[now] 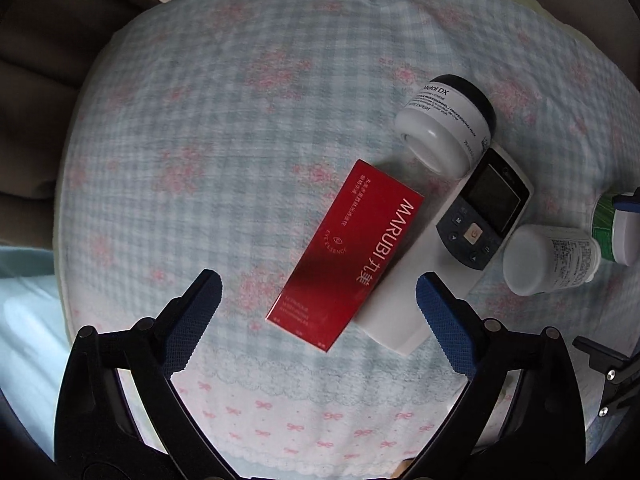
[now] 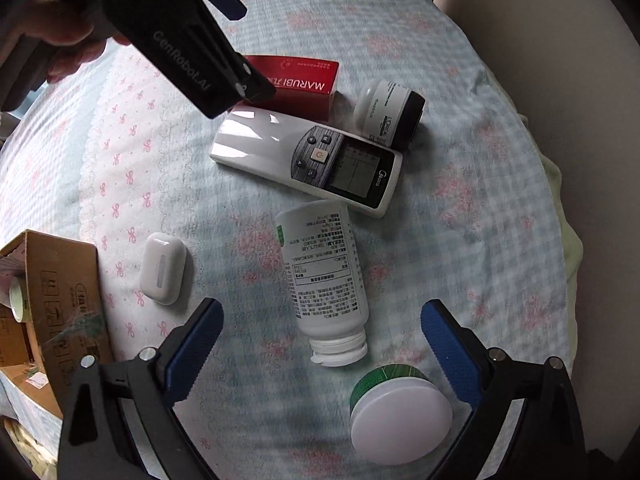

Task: Organize rigid objects
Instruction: 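Grasp the red MARUBI box with the left tool while the right tool grasps the white pill bottle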

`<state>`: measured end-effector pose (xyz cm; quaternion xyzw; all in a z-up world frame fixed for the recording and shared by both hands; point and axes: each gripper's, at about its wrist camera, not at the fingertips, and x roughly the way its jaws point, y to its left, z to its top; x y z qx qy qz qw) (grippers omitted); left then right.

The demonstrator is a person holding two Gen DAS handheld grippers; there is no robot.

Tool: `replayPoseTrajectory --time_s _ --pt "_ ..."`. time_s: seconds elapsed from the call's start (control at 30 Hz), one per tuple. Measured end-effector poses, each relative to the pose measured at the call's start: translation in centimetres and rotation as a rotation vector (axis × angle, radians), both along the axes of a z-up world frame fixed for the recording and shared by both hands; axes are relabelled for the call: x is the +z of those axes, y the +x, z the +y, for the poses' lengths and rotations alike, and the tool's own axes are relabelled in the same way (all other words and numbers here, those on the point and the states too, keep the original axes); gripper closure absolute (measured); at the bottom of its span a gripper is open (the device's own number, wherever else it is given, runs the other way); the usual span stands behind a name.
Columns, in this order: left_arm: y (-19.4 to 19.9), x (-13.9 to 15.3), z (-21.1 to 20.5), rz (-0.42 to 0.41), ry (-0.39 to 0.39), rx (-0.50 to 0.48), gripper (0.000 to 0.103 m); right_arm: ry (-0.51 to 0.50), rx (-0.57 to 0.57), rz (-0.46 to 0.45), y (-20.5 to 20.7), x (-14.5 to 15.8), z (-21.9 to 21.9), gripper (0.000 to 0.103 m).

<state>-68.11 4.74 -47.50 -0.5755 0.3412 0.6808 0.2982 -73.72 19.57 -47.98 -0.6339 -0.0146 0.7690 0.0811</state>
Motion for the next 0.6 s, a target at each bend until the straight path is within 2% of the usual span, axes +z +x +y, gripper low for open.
replayPoseTrajectory --time_s 0.1,0.27,0.37,0.47,0.53,0.6 --pt "-0.7 -1.2 0.5 -0.022 -0.023 -0.04 0.012 0.011 0.009 -0.017 -0.4 -0.8 0.2 0.015" --pt "-1.5 -2.5 1.1 -0.059 -0.049 -0.095 0.022 0.007 0.007 -0.044 -1.0 -1.6 0.6 0.016" --pt "-1.9 -2.7 1.6 -0.078 -0.049 -0.13 0.029 0.001 0.013 -0.061 -1.4 -2.0 0.6 0.027" --pt "-1.7 -3.1 2.2 -0.097 -0.067 -0.174 0.043 -0.009 0.015 -0.072 -1.8 -2.2 0.7 0.034" --pt "-1.3 -3.6 2.7 -0.104 -0.088 -0.204 0.057 -0.014 0.019 -0.082 -1.9 -2.3 0.6 0.041" --pt "-0.8 -4.1 3.1 -0.087 -0.123 -0.233 0.06 -0.015 0.021 -0.093 -2.0 -2.5 0.5 0.047"
